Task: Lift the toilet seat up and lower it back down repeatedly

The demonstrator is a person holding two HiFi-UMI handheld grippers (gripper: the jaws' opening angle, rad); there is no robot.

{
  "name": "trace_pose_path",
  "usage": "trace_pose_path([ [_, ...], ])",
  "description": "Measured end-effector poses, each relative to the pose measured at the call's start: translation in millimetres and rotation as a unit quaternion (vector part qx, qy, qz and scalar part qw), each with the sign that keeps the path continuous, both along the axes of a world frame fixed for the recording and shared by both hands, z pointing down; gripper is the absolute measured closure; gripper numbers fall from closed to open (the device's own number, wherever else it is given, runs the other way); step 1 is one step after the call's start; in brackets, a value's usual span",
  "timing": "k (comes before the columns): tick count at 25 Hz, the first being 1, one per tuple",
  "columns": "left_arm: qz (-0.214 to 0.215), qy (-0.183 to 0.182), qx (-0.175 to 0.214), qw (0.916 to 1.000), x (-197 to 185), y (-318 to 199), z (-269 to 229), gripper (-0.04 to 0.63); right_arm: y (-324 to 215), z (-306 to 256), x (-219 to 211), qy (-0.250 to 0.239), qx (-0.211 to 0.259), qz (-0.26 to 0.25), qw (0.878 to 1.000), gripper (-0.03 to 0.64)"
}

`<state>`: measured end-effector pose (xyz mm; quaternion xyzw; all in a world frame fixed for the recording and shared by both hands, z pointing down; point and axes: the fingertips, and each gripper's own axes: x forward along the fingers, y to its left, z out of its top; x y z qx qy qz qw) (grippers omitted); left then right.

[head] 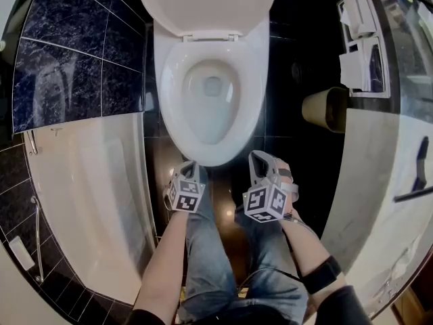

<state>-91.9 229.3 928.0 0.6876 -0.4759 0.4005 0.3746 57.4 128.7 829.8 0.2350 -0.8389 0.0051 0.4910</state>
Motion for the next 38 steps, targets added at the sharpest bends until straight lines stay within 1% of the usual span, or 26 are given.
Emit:
trace_pose_path([
  [4, -0.020, 0.009, 0.001, 0.9998, -2.0, -1.4, -8.4, 0.595, 1.1, -5.4, 0.4, 0.000, -0.004, 0.004, 1.000, 0.595],
  [7, -0.038, 0.015, 0.014, 0.9991, -6.2, -9.8, -32.0, 0.595, -5.5, -20.9, -0.6, -0.004, -0.001, 0.007, 1.000, 0.595],
  [11, -0.062, 0.024, 0.038, 0.9971, -7.6, -17.3, -91.9, 0.595, -11.9, -64.9, 1.1, -0.015, 0.000, 0.018, 1.000, 0.595],
  [13, -0.066, 0.025, 0.060, 0.9957, -8.5, -27.2, -138.5, 0.595, -15.9, -95.3, -0.6, -0.027, -0.003, 0.027, 0.999, 0.595],
  [15, -0.071, 0.024, 0.092, 0.9929, -15.0, -45.2, -190.0, 0.595, -27.6, -130.0, -7.3, -0.052, -0.005, 0.045, 0.998, 0.594],
  [19, -0.076, 0.016, 0.162, 0.9838, -34.0, -84.9, -296.5, 0.595, -64.4, -217.3, -21.1, -0.110, 0.004, 0.085, 0.990, 0.594],
  [21, -0.080, 0.010, 0.192, 0.9780, -41.7, -92.0, -348.8, 0.595, -72.3, -266.3, -21.9, -0.131, 0.010, 0.091, 0.987, 0.594],
  [23, -0.090, 0.012, 0.217, 0.9720, -47.2, -94.2, -399.9, 0.595, -74.2, -310.9, -19.9, -0.149, 0.016, 0.091, 0.984, 0.594],
  [27, -0.098, 0.015, 0.261, 0.9603, -60.7, -99.6, -484.6, 0.595, -81.4, -386.0, -9.3, -0.187, 0.028, 0.100, 0.977, 0.594],
  [30, -0.099, 0.018, 0.285, 0.9533, -66.2, -100.4, -531.0, 0.595, -87.0, -425.3, 7.8, -0.212, 0.036, 0.118, 0.969, 0.594],
  [33, -0.102, 0.021, 0.304, 0.9470, -69.1, -98.5, -563.3, 0.595, -89.1, -454.2, 28.7, -0.235, 0.043, 0.144, 0.960, 0.594],
  [35, -0.104, 0.021, 0.317, 0.9426, -72.2, -98.4, -579.4, 0.595, -90.2, -465.8, 40.3, -0.245, 0.049, 0.160, 0.955, 0.594],
  [38, -0.106, 0.021, 0.331, 0.9374, -76.0, -95.2, -595.6, 0.595, -89.1, -465.9, 57.5, -0.245, 0.060, 0.174, 0.952, 0.594],
])
